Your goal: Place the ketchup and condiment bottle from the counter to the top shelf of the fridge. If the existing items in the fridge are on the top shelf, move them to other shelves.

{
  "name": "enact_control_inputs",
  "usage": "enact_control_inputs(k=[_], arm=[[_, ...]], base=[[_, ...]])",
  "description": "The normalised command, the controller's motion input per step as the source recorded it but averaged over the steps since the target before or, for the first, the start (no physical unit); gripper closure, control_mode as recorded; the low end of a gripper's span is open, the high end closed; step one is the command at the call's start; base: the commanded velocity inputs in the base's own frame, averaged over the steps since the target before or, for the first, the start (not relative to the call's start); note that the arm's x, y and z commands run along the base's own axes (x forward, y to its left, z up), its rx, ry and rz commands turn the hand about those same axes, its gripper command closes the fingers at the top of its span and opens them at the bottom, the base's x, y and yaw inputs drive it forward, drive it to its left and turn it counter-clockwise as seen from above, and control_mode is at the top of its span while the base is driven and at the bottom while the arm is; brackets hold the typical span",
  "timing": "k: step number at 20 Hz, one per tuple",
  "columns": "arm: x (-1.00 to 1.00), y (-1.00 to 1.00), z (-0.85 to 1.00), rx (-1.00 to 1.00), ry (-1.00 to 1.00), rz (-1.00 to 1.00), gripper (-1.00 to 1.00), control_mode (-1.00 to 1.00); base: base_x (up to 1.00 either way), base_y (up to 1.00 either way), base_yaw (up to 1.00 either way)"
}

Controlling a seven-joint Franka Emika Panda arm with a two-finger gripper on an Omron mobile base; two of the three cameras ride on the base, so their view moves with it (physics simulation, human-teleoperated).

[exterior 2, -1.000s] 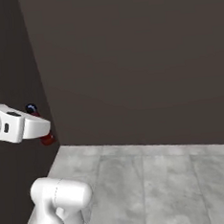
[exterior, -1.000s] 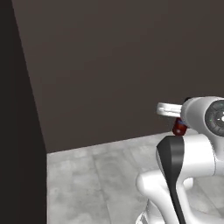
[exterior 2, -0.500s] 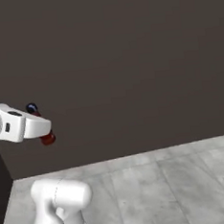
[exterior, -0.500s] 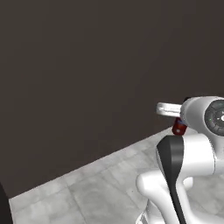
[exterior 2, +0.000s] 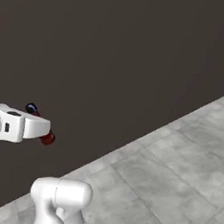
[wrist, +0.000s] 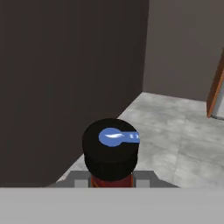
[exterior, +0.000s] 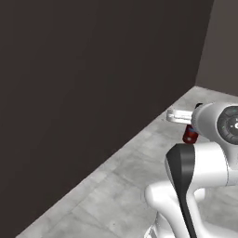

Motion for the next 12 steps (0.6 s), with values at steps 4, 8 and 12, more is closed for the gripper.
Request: enact_control_inputs(k=[4, 8, 12], arm=[[0.00, 0.00, 0.00, 0.00, 0.00, 0.00, 1.00, 1.00], [0.00, 0.00, 0.00, 0.00, 0.00, 0.00, 1.00, 1.00], [0.00, 0.00, 0.00, 0.00, 0.00, 0.00, 1.00, 1.00]], base=[[0.69, -0.20, -0.55], [0.81, -0.23, -0.51], [0.87, -0.28, -0.48]])
